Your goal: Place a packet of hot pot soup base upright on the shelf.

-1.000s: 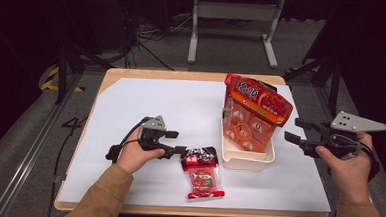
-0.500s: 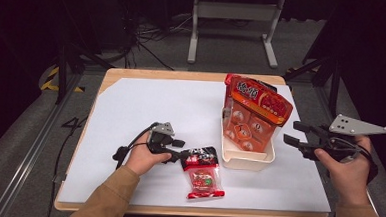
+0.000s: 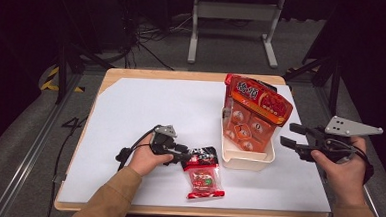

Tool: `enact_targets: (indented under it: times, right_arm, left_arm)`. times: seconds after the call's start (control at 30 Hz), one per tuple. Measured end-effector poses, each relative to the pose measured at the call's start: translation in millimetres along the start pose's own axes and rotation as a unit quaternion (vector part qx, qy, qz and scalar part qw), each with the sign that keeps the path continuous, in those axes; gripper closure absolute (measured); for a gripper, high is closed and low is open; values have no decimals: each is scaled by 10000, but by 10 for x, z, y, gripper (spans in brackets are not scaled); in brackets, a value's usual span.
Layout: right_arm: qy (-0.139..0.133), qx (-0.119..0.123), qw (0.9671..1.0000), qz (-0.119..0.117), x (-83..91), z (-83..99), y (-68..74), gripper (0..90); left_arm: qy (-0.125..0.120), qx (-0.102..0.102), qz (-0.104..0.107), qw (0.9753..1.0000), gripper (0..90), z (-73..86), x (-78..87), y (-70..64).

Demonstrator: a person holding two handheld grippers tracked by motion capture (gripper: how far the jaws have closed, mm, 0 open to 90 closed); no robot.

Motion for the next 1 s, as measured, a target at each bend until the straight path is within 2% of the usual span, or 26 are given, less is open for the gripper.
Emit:
enact_targets:
  times: [0.13, 0.3, 0.43, 0.53, 0.67, 0.8, 1.0]
  right_arm:
    - [9, 3, 10000, -11, -12, 3, 4, 408]
    - [26, 2, 10000, -52, -33, 13, 19, 409]
    - [8, 0, 10000, -58, -34, 16, 23, 413]
    - [5, 6, 10000, -53, -31, 13, 27, 414]
    - [-19, 20, 10000, -67, -29, 0, 39, 426]
    - [-29, 22, 10000, -88, -30, -8, 52, 441]
    - [-43, 25, 9999, -132, -46, -24, 71, 456]
  left_arm:
    - [52, 46, 30, 10000, 574, 10, -12, 1]
    - [107, 89, 67, 9999, 663, 35, -29, -15]
    - [157, 68, 19, 9999, 817, 55, -37, -18]
    - [138, 16, -26, 9999, 874, 55, -41, -15]
    - [139, 22, -61, 9999, 896, 51, -27, -27]
    - [34, 71, 24, 10000, 900, 18, 33, -54]
    - [-172, -11, 138, 9998, 900, -48, 149, -142]
Point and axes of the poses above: each handheld gripper's, and its own axes: x roughly backward along the jaws, z roughly out of its underside, y roughly to its left, the point moved 5 cm from there along -x, roughly forward along the jaws, and after that the axes turned 8 degrees about x, right-handed, at the moved point
